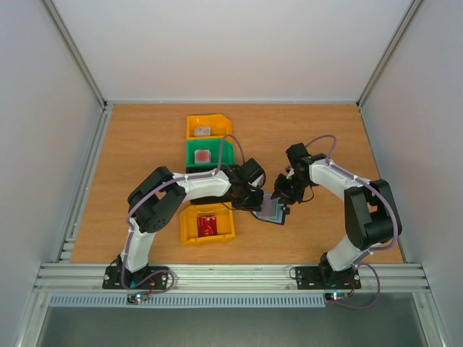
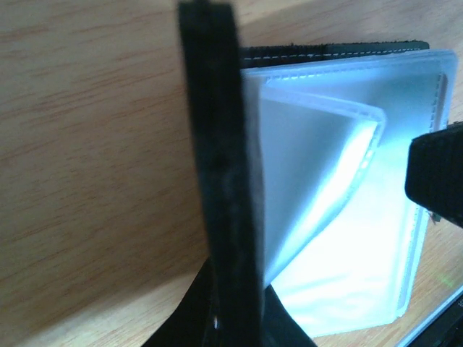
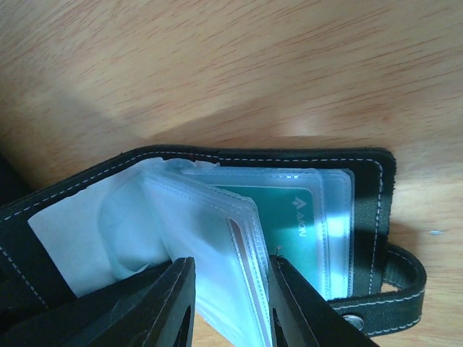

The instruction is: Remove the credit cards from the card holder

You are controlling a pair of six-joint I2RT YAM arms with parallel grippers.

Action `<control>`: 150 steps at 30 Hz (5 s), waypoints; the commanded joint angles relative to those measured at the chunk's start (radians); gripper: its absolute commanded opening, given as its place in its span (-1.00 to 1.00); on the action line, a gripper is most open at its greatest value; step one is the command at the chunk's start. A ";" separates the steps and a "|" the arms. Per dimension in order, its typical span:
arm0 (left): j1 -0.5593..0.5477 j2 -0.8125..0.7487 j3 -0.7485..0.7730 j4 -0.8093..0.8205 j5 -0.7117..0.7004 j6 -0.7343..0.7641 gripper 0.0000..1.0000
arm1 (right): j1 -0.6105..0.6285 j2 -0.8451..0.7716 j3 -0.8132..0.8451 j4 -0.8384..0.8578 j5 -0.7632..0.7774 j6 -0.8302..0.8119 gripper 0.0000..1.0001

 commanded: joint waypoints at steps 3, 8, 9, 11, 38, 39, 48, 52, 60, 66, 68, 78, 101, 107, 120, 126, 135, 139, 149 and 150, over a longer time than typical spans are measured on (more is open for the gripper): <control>-0.004 0.007 0.028 0.027 0.005 0.001 -0.99 | 0.024 -0.018 0.012 0.054 -0.098 0.015 -0.51; -0.003 0.004 0.025 0.027 0.005 0.001 -1.00 | 0.024 -0.060 -0.047 0.167 -0.216 0.042 -0.67; -0.003 0.002 0.024 0.027 0.005 0.001 -1.00 | 0.024 -0.073 -0.061 0.197 -0.241 0.052 -0.68; -0.003 0.001 0.023 0.028 0.005 0.002 -0.99 | 0.024 -0.099 -0.091 0.247 -0.285 0.068 -0.69; -0.010 -0.005 0.042 0.042 0.013 0.038 -0.99 | 0.083 -0.086 -0.085 0.106 -0.003 -0.010 -0.67; -0.010 -0.004 0.042 0.043 0.012 0.039 -0.99 | 0.083 -0.081 -0.081 0.089 0.015 -0.011 -0.67; -0.010 -0.008 0.037 0.050 0.034 0.042 -0.51 | 0.083 -0.071 -0.068 0.052 0.026 -0.020 -0.98; -0.010 -0.022 0.044 0.067 0.041 0.066 -0.32 | 0.079 -0.109 -0.042 0.005 0.014 -0.038 -0.98; -0.001 -0.102 0.087 0.094 0.122 0.242 0.03 | 0.025 -0.199 0.121 -0.185 -0.029 -0.133 -0.98; 0.126 -0.289 0.007 0.242 0.327 0.311 0.23 | -0.028 -0.258 0.315 -0.312 -0.144 -0.264 -0.98; 0.164 -0.349 0.000 0.250 0.396 0.322 0.30 | -0.028 -0.244 0.409 -0.367 -0.191 -0.333 -0.98; 0.255 -0.479 0.105 0.075 0.481 0.388 0.48 | -0.028 -0.124 0.787 -0.475 -0.496 -0.473 -0.98; 0.248 -0.500 0.168 0.032 0.267 0.308 0.99 | 0.032 -0.030 0.965 -0.549 -0.324 -0.355 -0.98; 0.223 -0.497 0.199 0.027 0.277 0.317 0.99 | 0.035 -0.015 1.016 -0.551 -0.289 -0.297 -0.97; 0.206 -0.596 0.200 0.003 0.046 0.558 0.99 | 0.066 0.003 1.075 -0.555 -0.158 -0.055 -0.98; 0.205 -0.577 0.209 -0.013 0.088 0.535 0.99 | 0.088 0.021 1.127 -0.573 -0.138 -0.020 -0.98; 0.193 -0.556 0.233 0.039 0.088 0.554 0.99 | 0.130 0.044 1.146 -0.568 -0.102 0.012 -0.98; 0.192 -0.543 0.231 0.013 0.089 0.573 0.99 | 0.130 0.049 1.156 -0.557 -0.107 0.010 -0.98; 0.192 -0.515 0.241 -0.010 0.043 0.576 0.85 | 0.130 0.045 1.194 -0.561 -0.133 0.028 -0.98; 0.192 -0.515 0.242 -0.007 0.024 0.574 0.71 | 0.130 0.048 1.205 -0.561 -0.139 0.027 -0.98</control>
